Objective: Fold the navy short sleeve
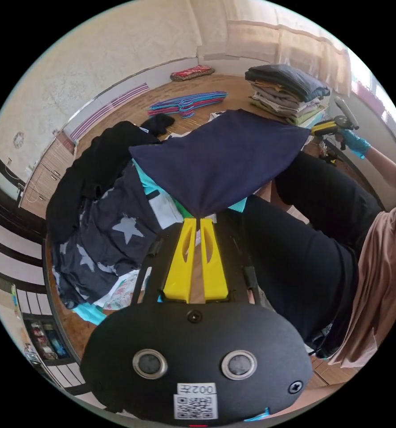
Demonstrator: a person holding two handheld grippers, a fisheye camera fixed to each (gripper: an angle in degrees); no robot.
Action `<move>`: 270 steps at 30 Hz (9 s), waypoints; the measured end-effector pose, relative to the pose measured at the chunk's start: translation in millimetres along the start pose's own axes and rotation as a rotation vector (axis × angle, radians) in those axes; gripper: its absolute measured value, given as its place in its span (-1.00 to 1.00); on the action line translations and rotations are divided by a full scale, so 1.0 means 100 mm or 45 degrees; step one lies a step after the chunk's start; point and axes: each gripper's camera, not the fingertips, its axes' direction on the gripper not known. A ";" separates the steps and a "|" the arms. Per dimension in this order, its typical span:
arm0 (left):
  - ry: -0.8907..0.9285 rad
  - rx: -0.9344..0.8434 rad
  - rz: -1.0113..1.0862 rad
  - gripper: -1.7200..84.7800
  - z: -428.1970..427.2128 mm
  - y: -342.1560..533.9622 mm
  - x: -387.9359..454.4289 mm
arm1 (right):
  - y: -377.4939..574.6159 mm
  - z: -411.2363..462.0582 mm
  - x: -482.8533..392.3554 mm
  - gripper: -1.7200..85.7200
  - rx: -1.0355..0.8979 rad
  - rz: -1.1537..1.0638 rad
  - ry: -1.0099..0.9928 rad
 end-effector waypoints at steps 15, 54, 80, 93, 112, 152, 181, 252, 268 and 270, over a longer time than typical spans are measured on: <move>0.116 -0.126 -0.076 -0.98 -0.31 0.37 0.44 | 0.86 -0.71 -0.74 -0.98 -0.076 -0.081 -0.078; 0.377 0.026 0.272 -0.93 -1.15 -1.28 1.98 | 1.30 -1.52 -1.69 -0.98 0.105 -0.098 -0.027; 0.134 0.182 0.459 -0.92 -1.41 -3.15 3.62 | 0.50 -1.46 -2.20 -0.97 0.368 -0.234 -0.017; 0.291 0.161 0.324 -0.98 -1.72 -3.25 3.26 | 0.13 -0.70 -2.28 -0.57 0.207 -0.471 0.085; 0.407 0.131 0.302 -0.98 -2.27 -3.13 3.11 | -1.06 0.86 -2.95 -0.67 -0.047 -1.084 0.376; -0.944 0.390 0.385 -0.98 -3.97 -3.08 2.38 | -3.29 -0.67 -3.10 -0.98 0.178 -0.447 0.798; 0.231 0.319 0.491 -0.98 -2.04 -0.19 2.39 | -0.43 0.56 -4.15 -0.98 -0.192 -0.436 0.331; 0.090 0.242 0.319 -0.92 -2.20 0.99 1.85 | 0.27 0.77 -6.44 -0.93 0.264 -0.560 -0.033; 0.078 0.281 0.680 -0.97 -2.23 0.77 2.06 | -0.01 0.93 -6.53 -0.89 0.215 -0.661 -0.073; 0.071 0.285 0.675 -0.98 -2.27 0.76 2.07 | -0.04 0.96 -6.55 -0.85 0.192 -0.671 -0.040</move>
